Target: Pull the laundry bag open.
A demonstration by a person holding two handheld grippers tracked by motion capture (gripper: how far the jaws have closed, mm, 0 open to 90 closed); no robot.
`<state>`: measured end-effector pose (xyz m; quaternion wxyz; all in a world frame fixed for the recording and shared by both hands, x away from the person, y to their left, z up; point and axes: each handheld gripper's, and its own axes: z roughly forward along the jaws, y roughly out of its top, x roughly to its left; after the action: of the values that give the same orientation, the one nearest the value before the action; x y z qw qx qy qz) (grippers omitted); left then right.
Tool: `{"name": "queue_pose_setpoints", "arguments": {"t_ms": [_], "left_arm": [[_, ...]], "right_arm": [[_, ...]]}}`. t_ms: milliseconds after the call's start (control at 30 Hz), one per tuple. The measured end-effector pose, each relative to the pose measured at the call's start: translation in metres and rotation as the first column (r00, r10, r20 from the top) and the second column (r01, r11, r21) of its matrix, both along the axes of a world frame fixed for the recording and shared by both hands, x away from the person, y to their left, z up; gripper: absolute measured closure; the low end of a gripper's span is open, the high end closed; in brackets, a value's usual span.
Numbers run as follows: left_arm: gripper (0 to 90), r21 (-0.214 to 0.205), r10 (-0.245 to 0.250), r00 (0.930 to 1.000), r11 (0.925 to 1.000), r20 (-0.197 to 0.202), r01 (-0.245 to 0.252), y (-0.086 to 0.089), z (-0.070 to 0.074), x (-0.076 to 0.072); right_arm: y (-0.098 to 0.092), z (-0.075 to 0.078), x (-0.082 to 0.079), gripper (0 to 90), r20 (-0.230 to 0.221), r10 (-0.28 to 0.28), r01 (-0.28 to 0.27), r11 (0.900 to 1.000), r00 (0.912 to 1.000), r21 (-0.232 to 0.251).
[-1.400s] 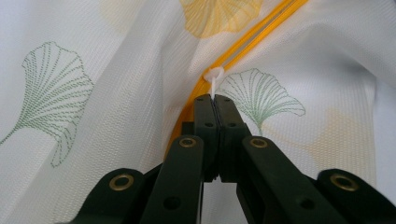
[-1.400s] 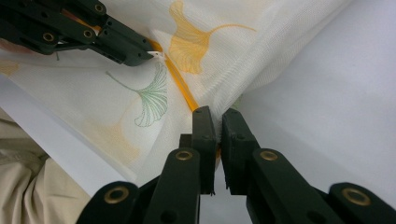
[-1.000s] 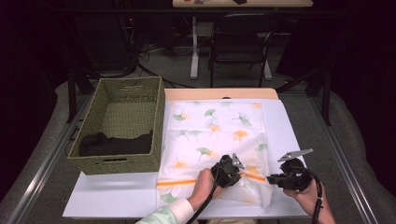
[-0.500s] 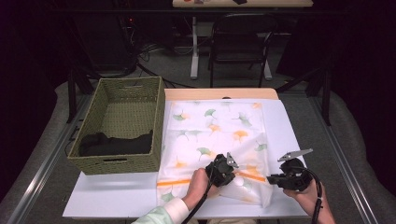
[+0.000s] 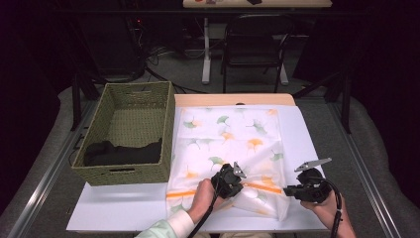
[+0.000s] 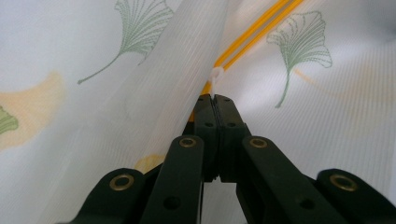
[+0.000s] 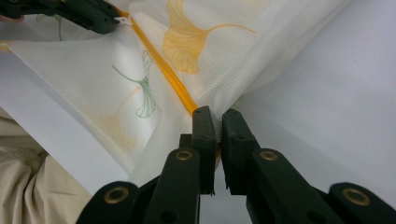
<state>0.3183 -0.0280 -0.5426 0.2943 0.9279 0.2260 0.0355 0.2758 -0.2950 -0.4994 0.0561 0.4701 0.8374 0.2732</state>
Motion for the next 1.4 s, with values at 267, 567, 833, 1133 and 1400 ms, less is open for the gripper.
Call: {"name": "queue_pose_setpoints", "arguments": {"t_ms": [267, 567, 833, 1133, 1400], "left_arm": [[89.8, 0.006, 0.012, 0.9999, 0.9999, -0.001, -0.012, 0.01, 0.001, -0.001], [89.8, 0.015, 0.02, 0.9998, 0.9997, -0.001, -0.02, 0.016, 0.002, -0.003], [89.8, 0.022, 0.028, 0.9996, 0.9994, 0.003, -0.028, 0.025, 0.003, -0.005], [89.8, 0.033, 0.038, 0.9993, 0.9987, 0.003, -0.038, 0.039, 0.005, -0.007], [89.8, 0.04, 0.068, 0.9977, 0.9969, -0.001, -0.068, 0.059, 0.006, -0.01]], "right_arm": [[0.0, -0.001, 0.0, 85.2, -0.003, -0.002, 0.002, 1.0, 1.0, -0.004], [-0.001, -0.001, 0.001, 85.2, -0.007, -0.001, 0.001, 0.9999, 1.0, -0.011], [-0.001, -0.002, 0.001, 85.2, -0.011, -0.008, 0.008, 0.9998, 0.9999, -0.019], [-0.001, -0.002, 0.001, 85.2, -0.017, -0.005, 0.005, 0.9997, 0.9998, -0.023], [-0.001, -0.002, 0.001, 85.2, -0.019, -0.005, 0.005, 0.9997, 0.9998, -0.025]]}}
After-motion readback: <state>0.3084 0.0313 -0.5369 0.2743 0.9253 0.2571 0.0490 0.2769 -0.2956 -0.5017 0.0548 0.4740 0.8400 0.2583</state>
